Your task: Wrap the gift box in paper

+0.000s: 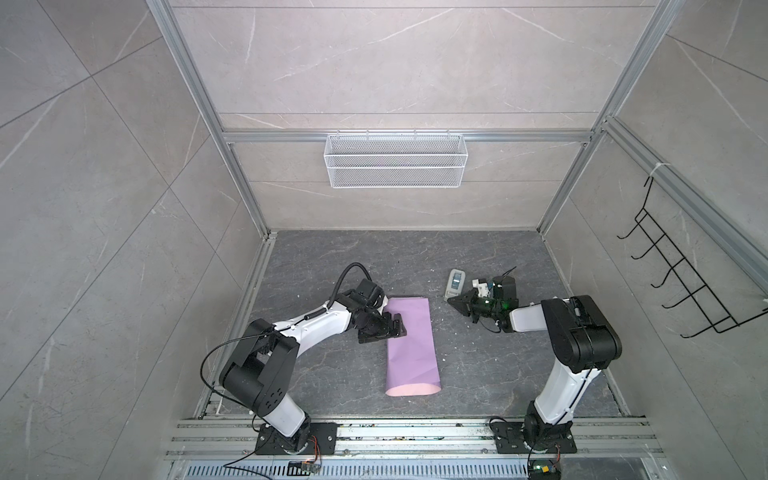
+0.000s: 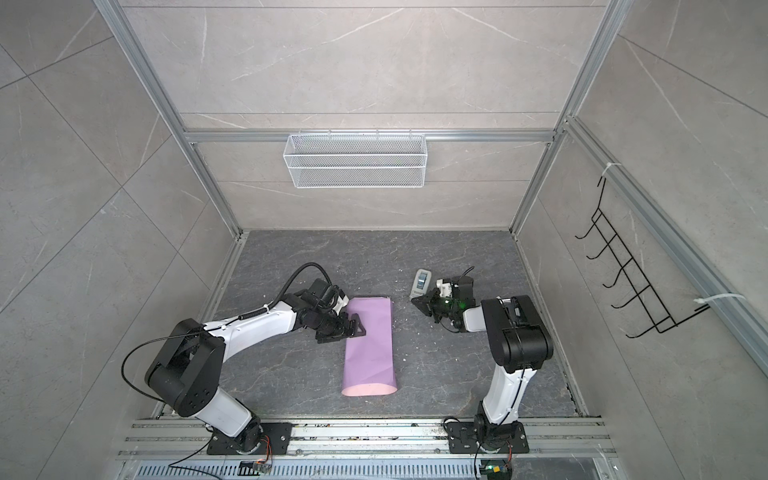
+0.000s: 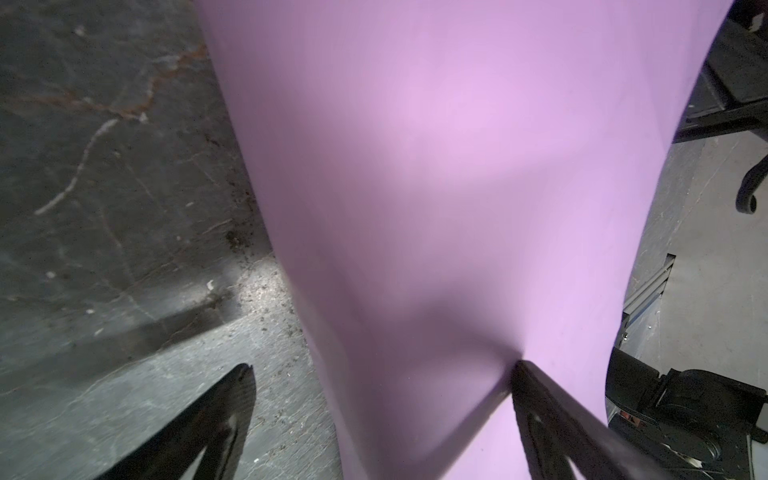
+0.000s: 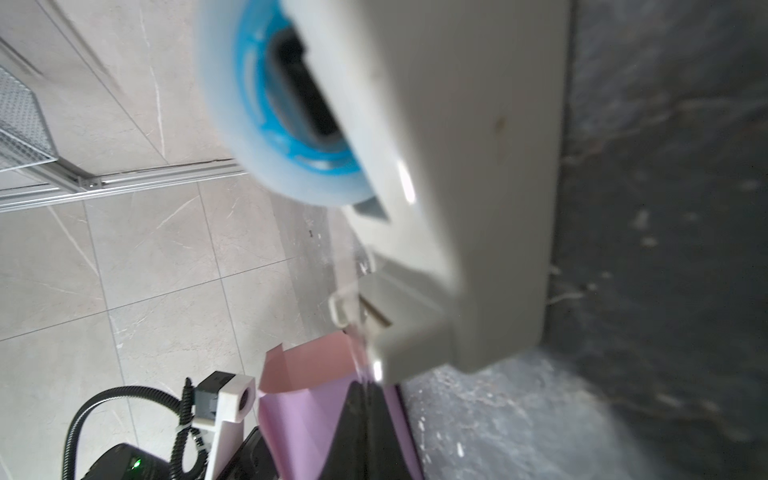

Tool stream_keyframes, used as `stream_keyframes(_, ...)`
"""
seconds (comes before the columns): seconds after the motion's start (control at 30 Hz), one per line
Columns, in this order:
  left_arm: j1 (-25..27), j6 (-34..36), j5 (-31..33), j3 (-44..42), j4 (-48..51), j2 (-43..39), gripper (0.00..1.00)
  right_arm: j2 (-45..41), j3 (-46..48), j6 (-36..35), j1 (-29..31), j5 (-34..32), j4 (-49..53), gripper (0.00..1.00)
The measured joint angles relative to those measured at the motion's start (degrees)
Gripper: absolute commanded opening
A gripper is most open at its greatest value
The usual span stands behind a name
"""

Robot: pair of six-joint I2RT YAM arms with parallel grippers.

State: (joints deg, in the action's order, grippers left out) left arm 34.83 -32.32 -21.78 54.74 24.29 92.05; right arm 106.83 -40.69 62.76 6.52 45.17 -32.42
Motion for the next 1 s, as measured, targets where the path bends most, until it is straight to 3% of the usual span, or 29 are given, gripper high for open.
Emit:
stream_keyframes(0.27,0.00,0.02,-0.02,0.00,-0.02,0.02,0.97,1.38,-0.92,-3.15,-0.07,-1.86,0.98,0.00)
stream_keyframes(0.77,0.00,0.02,-0.07,0.00,-0.02,0.04,0.97,1.20,-2.75,-10.56,-0.61,-3.87,12.09,0.00)
stream_keyframes(0.87,-0.02,0.02,-0.13,0.02,-0.04,0.09,0.97,-2.19,-0.70,-11.17,-0.68,-4.28,13.14,0.00)
stream_keyframes(1.0,-0.09,0.02,-0.39,0.02,-0.13,0.20,0.97,-12.79,3.30,-11.02,-0.63,-5.27,13.33,0.00)
